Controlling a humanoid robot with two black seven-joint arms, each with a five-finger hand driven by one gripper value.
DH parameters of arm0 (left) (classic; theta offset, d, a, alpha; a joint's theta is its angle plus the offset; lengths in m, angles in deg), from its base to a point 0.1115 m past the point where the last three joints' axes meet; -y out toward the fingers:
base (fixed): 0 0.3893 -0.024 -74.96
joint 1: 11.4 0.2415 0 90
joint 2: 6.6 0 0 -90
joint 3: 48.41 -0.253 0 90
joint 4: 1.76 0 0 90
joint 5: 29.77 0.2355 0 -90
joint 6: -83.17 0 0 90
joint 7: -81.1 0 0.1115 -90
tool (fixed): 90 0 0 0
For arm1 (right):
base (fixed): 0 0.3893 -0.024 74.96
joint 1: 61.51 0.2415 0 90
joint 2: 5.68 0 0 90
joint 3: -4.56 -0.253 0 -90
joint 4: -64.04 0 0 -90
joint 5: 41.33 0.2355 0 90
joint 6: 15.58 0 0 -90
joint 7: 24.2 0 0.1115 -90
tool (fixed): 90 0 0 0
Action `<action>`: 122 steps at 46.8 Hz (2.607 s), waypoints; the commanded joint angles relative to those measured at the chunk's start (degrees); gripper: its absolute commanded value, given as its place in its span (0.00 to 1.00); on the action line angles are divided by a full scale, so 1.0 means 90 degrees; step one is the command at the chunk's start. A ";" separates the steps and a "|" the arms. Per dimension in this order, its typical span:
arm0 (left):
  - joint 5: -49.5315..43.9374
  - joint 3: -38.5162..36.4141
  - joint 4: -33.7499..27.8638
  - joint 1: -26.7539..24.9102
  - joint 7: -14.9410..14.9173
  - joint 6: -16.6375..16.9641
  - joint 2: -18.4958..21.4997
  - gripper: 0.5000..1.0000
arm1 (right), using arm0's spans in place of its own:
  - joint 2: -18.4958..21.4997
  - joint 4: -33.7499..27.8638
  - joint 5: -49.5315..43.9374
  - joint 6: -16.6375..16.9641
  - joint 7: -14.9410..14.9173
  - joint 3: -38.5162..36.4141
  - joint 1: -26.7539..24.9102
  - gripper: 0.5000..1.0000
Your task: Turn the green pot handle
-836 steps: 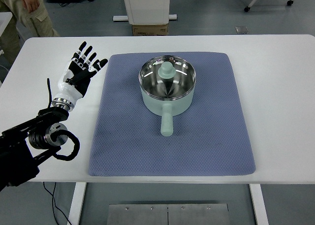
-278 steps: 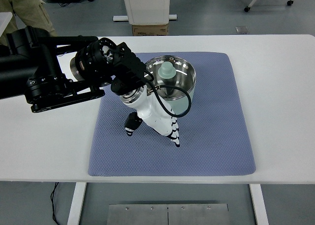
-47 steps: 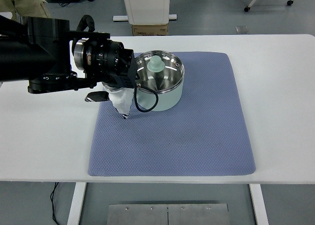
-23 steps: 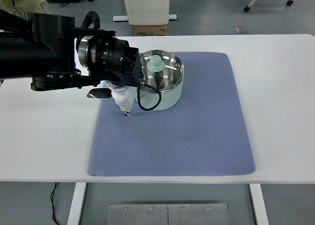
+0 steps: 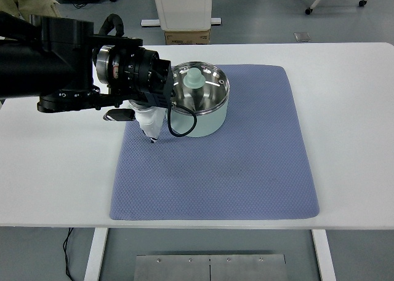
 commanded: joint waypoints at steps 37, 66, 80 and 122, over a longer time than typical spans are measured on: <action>-0.0001 -0.0273 0.0481 0.0000 -0.0001 0.0049 -0.0029 1.00 | 0.0000 0.0000 0.0000 0.0000 0.0000 -0.0002 0.0000 1.00; -0.0001 -0.0098 0.0199 0.0000 -0.0001 0.0185 -0.0048 1.00 | 0.0000 0.0000 0.0000 0.0000 0.0000 0.0018 0.0000 1.00; -0.0001 0.0108 -0.0163 -0.0009 -0.0001 0.0185 -0.0088 1.00 | 0.0000 0.0000 0.0000 0.0000 0.0000 -0.0001 0.0000 1.00; -0.2870 0.1650 -0.0427 0.0352 -0.0001 0.0205 -0.0390 1.00 | 0.0000 0.0000 0.0000 0.0000 0.0000 -0.0001 0.0000 1.00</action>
